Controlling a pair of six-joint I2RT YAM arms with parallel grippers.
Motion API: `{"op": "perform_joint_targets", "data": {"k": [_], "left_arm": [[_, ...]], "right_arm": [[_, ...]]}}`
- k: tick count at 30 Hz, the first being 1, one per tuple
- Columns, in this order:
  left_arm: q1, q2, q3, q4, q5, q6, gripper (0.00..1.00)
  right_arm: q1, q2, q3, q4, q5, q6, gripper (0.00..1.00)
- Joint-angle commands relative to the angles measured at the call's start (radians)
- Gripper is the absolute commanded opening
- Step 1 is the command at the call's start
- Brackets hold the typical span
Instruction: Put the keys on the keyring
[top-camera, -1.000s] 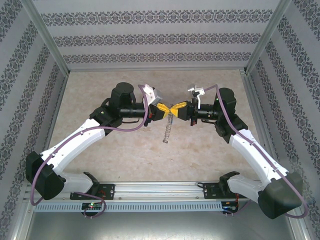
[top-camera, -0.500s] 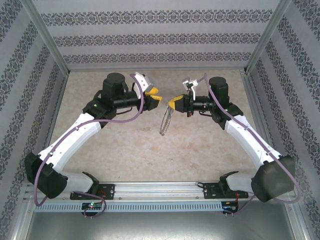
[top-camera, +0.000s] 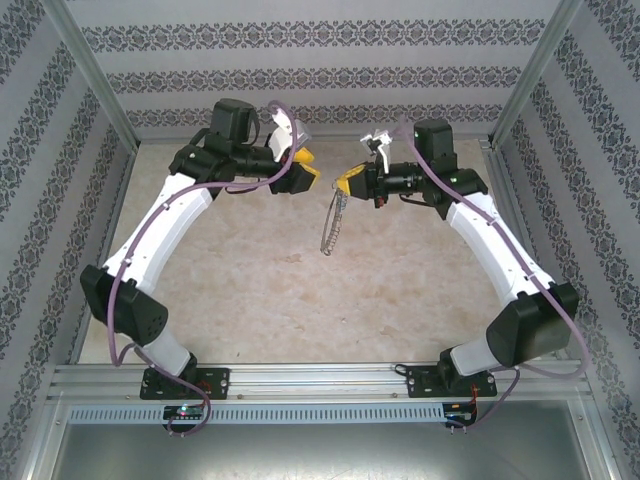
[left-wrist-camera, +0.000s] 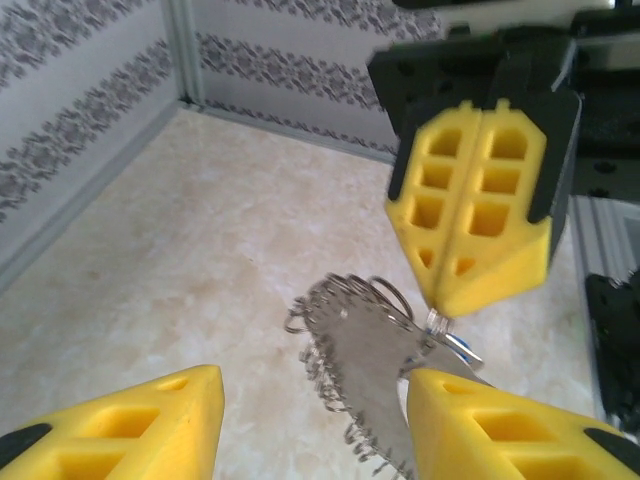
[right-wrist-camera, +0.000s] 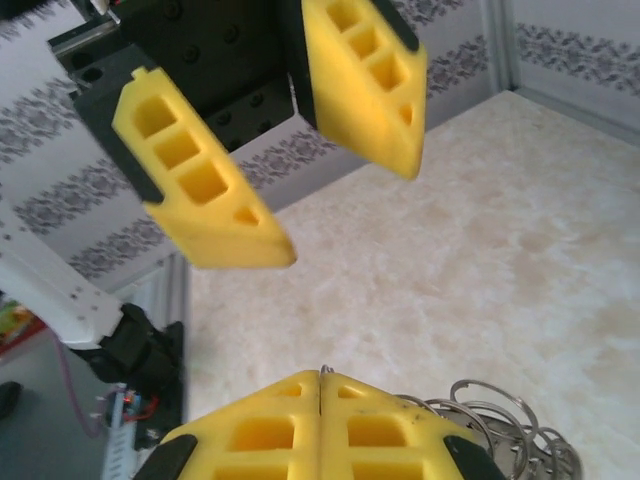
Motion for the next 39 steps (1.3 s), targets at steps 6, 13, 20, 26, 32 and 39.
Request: {"op": "perform_joint_targets", "data": {"k": [6,13,20,26,32,39], "left_arm": [[0.01,0.102,0.18,-0.218,0.145,0.106,0.51],[0.01,0.101,0.143,-0.226,0.182,0.168,0.5],[0.009,0.102,0.118,-0.229,0.232,0.226,0.49],[0.009,0.109,0.089,-0.21,0.266,0.235,0.49],[0.008,0.155,0.101,-0.226,0.299,0.25,0.48],[0.009,0.174,0.122,-0.256,0.311,0.283,0.48]], "right_arm": [[0.062,0.095,0.266,-0.374,0.232,-0.304,0.0],[0.062,0.108,0.313,-0.438,0.213,-0.344,0.0],[0.062,0.099,0.323,-0.439,0.156,-0.343,0.0],[0.064,0.114,0.336,-0.423,0.119,-0.333,0.0],[0.07,0.13,0.358,-0.43,0.104,-0.329,0.0],[0.084,0.145,0.354,-0.437,0.109,-0.335,0.0]]}}
